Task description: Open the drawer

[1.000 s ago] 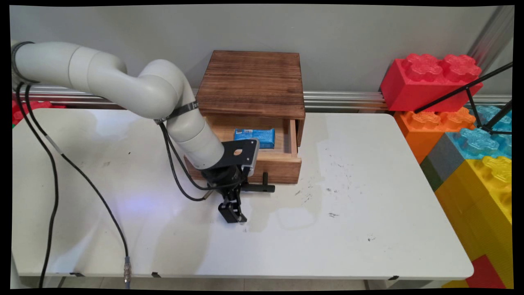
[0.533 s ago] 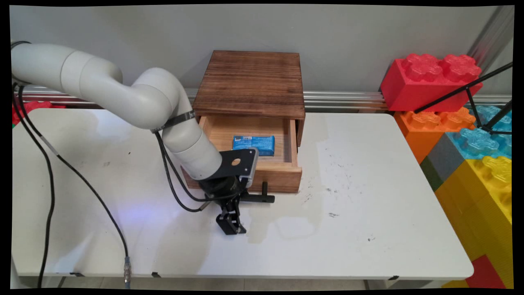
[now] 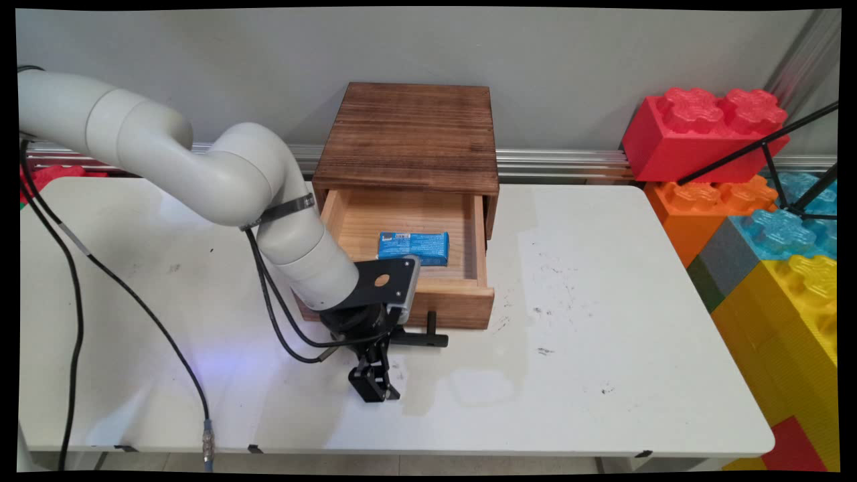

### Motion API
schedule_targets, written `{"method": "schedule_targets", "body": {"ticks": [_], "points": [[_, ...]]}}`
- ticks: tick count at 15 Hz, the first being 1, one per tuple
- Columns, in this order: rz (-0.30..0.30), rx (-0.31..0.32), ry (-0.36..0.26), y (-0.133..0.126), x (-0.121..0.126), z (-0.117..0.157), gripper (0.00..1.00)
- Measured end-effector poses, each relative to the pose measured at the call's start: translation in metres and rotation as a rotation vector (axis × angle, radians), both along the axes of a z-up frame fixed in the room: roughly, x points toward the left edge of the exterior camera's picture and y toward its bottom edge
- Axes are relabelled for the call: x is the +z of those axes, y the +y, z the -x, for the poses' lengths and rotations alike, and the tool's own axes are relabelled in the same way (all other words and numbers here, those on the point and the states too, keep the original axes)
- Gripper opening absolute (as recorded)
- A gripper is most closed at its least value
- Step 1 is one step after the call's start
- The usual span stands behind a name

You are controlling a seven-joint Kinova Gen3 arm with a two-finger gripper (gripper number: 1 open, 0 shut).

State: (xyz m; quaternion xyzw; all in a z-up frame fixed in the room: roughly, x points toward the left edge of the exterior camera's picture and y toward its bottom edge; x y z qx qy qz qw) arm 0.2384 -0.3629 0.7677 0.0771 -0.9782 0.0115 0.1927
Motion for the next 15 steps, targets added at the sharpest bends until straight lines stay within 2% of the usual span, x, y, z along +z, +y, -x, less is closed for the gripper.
{"method": "schedule_targets", "body": {"ticks": [15], "points": [[-0.056, 0.003, 0.018, 0.040, 0.005, 0.002, 1.00]]}}
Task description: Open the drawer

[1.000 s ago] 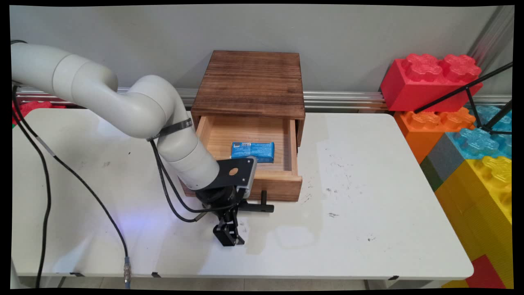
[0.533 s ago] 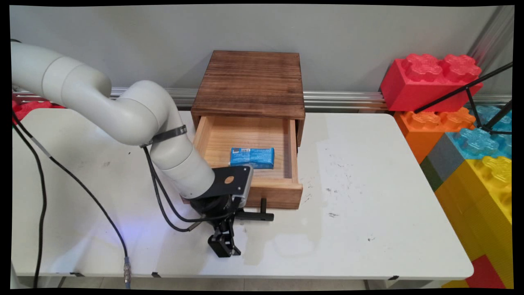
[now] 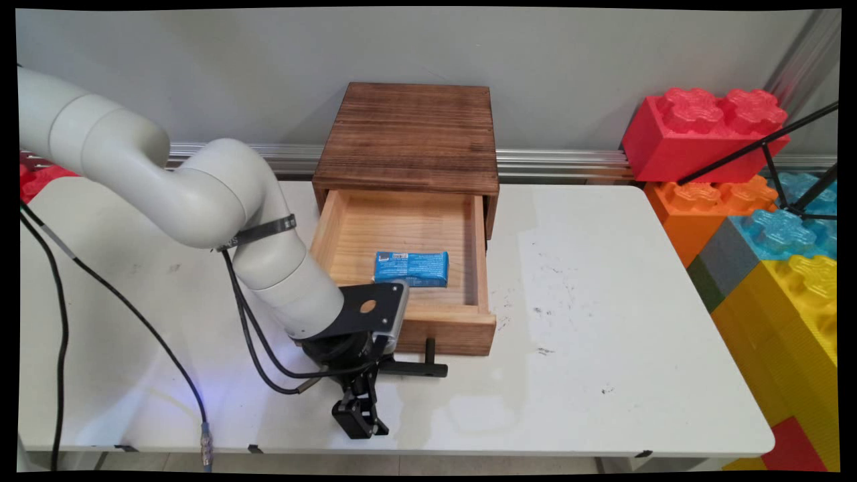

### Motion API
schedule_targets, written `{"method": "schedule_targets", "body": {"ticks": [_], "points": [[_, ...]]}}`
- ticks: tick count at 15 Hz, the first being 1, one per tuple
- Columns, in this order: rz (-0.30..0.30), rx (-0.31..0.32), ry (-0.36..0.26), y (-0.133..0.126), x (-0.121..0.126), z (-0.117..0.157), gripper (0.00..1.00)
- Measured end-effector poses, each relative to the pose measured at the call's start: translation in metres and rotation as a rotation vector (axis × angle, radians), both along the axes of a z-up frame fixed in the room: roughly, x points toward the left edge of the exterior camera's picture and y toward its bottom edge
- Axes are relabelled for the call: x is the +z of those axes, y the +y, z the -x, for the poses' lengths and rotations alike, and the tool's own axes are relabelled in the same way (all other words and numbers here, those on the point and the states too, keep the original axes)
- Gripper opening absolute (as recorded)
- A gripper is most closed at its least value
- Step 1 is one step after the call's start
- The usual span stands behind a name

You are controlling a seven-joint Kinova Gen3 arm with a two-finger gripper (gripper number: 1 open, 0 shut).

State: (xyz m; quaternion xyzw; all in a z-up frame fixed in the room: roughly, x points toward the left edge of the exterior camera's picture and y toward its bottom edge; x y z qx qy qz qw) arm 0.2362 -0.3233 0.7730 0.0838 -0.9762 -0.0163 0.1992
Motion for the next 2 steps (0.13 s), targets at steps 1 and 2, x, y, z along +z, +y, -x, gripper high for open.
{"method": "schedule_targets", "body": {"ticks": [1, 2], "points": [[-0.001, 0.001, 0.002, 0.0015, 0.0008, 0.0000, 1.00], [-0.001, 0.002, 0.004, 0.0024, 0.0016, -0.0001, 1.00]]}}
